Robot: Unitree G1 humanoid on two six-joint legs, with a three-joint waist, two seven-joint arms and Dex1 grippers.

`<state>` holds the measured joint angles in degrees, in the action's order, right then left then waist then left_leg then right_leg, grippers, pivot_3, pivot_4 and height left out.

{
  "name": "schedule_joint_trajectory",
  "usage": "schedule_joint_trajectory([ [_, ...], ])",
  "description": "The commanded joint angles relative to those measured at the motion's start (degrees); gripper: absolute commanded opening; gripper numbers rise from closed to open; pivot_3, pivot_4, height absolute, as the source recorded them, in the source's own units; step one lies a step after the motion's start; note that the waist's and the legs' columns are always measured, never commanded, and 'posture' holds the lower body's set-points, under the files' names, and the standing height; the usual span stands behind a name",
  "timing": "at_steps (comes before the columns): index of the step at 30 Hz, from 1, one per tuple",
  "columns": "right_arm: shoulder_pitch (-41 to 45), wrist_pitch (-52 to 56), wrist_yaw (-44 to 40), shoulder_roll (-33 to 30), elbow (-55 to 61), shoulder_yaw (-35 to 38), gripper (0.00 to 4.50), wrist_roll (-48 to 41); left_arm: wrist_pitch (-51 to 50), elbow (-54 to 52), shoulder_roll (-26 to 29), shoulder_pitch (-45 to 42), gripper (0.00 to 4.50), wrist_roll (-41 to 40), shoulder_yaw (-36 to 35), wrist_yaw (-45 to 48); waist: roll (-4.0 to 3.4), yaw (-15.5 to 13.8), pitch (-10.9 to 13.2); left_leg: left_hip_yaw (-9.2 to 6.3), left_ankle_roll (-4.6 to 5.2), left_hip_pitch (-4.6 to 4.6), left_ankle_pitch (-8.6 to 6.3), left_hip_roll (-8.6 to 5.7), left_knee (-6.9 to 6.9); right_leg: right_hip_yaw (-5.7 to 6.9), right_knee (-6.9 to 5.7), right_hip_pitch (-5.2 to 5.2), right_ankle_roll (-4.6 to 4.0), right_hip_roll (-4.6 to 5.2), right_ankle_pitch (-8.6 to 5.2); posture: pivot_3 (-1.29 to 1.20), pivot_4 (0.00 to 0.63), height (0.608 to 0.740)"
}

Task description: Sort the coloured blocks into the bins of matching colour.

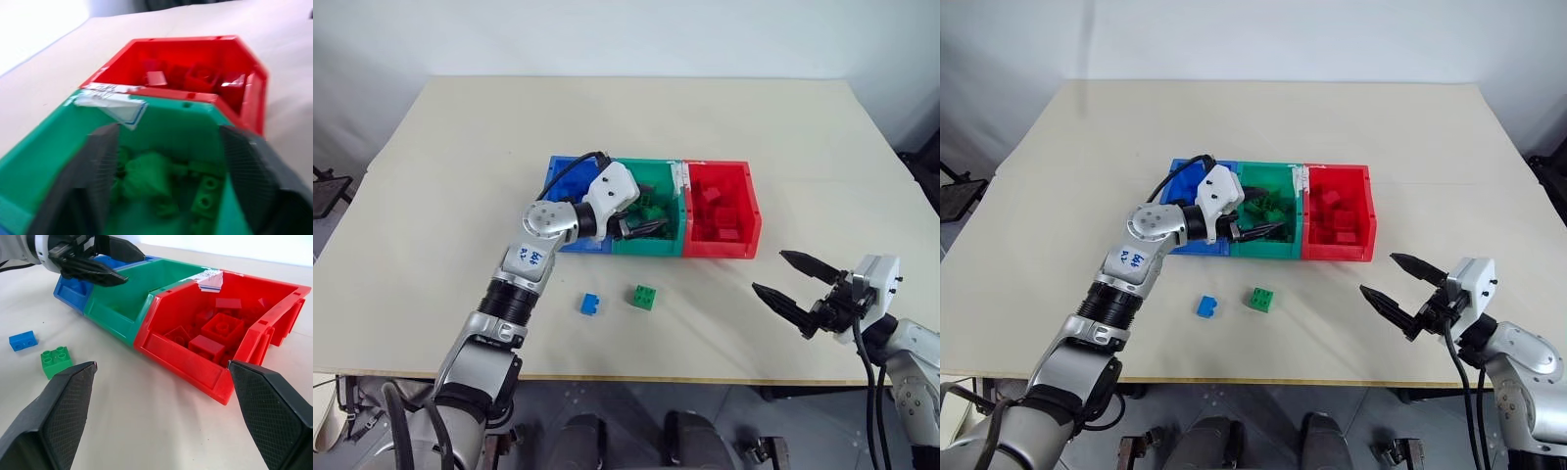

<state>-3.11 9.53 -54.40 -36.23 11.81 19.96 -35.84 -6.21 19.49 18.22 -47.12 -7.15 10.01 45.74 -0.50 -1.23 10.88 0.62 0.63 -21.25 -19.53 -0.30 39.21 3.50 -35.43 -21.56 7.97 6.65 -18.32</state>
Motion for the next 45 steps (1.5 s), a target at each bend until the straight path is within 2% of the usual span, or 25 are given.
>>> schedule_joint_trajectory([
  [1,1.2,-2.3,-2.0,-0.5,1.2,0.1,4.5,0.1,1.9,-7.6,5.0,5.1,4.48,-4.3,-5.4,4.0,-0.01,0.3,0.0,0.0,0.0,0.02,0.0,0.03,0.0,-0.02,0.0,-0.01,0.0,-0.01,0.0,0.0,0.15,0.74],
  [6,2.9,-4.1,-7.5,-2.3,-1.3,-1.8,4.5,1.5,7.4,-14.3,13.5,15.8,4.48,-10.7,-12.3,12.2,-0.02,0.9,0.0,-0.03,-0.02,0.05,0.0,0.07,-0.02,-0.04,0.0,-0.01,-0.01,-0.01,0.0,0.0,0.15,0.74],
  [10,5.3,-6.5,-13.6,-5.1,-5.3,-5.2,4.5,4.6,4.3,-18.7,23.0,28.0,4.48,-11.9,-18.5,15.2,-0.01,0.7,0.0,-0.06,0.02,0.05,-0.02,0.03,0.0,-0.08,0.02,0.04,-0.01,0.07,0.0,0.0,0.15,0.74],
  [15,7.5,-8.2,-17.3,-6.0,-7.6,-6.6,4.5,5.2,2.6,-20.6,26.0,35.9,4.48,-13.8,-22.3,15.3,0.0,-0.2,0.0,-0.11,0.04,0.04,-0.03,0.01,-0.01,-0.05,0.04,0.04,-0.02,0.14,-0.01,0.0,0.15,0.74],
  [18,7.8,-9.1,-18.7,-6.3,-8.2,-6.7,4.5,5.5,-0.4,-23.7,25.8,36.9,4.48,-15.3,-21.3,15.2,0.0,-0.3,0.0,-0.18,0.07,0.03,-0.05,-0.04,-0.01,-0.02,0.02,0.06,-0.02,0.23,-0.01,0.0,0.15,0.74],
  [22,7.0,-9.4,-19.3,-7.4,-8.4,-5.5,4.5,5.5,-2.7,-28.0,23.1,32.8,4.48,-15.8,-16.7,14.8,0.0,-0.3,0.0,-0.18,0.09,0.02,-0.07,-0.06,-0.02,0.0,0.02,0.06,-0.02,0.27,0.0,0.0,0.15,0.74],
  [27,3.9,-9.5,-20.0,-9.6,-7.6,-3.1,4.5,5.2,-5.0,-28.2,18.7,22.1,4.48,-10.2,-4.6,15.5,0.0,-0.2,0.0,-0.07,0.1,0.03,-0.07,-0.09,-0.01,0.01,0.01,0.06,-0.01,0.19,0.0,0.0,0.15,0.74],
  [33,-2.9,-8.2,-19.0,-10.6,-3.6,0.3,4.5,4.5,-6.3,-21.1,15.0,14.0,4.48,-4.2,7.2,20.1,0.0,0.0,0.0,0.02,0.09,0.04,-0.07,-0.05,-0.01,-0.01,0.01,0.06,-0.01,0.04,0.0,0.0,0.15,0.74],
  [36,-4.5,-7.3,-17.3,-10.2,-1.5,1.2,4.5,4.4,-4.0,-17.7,14.0,12.2,4.48,-2.4,9.6,21.9,-0.01,0.2,0.0,0.15,0.09,0.09,-0.06,0.0,-0.01,-0.12,0.01,0.04,-0.01,-0.01,0.0,0.0,0.15,0.74],
  [45,-8.2,-5.8,-12.8,-8.7,5.1,2.4,4.5,3.2,2.5,-2.1,6.3,5.8,4.48,4.5,13.4,20.3,0.01,-0.5,0.0,0.05,0.11,0.02,-0.04,-0.04,0.07,-0.14,0.0,0.04,0.04,0.02,0.02,0.0,0.15,0.74],
])
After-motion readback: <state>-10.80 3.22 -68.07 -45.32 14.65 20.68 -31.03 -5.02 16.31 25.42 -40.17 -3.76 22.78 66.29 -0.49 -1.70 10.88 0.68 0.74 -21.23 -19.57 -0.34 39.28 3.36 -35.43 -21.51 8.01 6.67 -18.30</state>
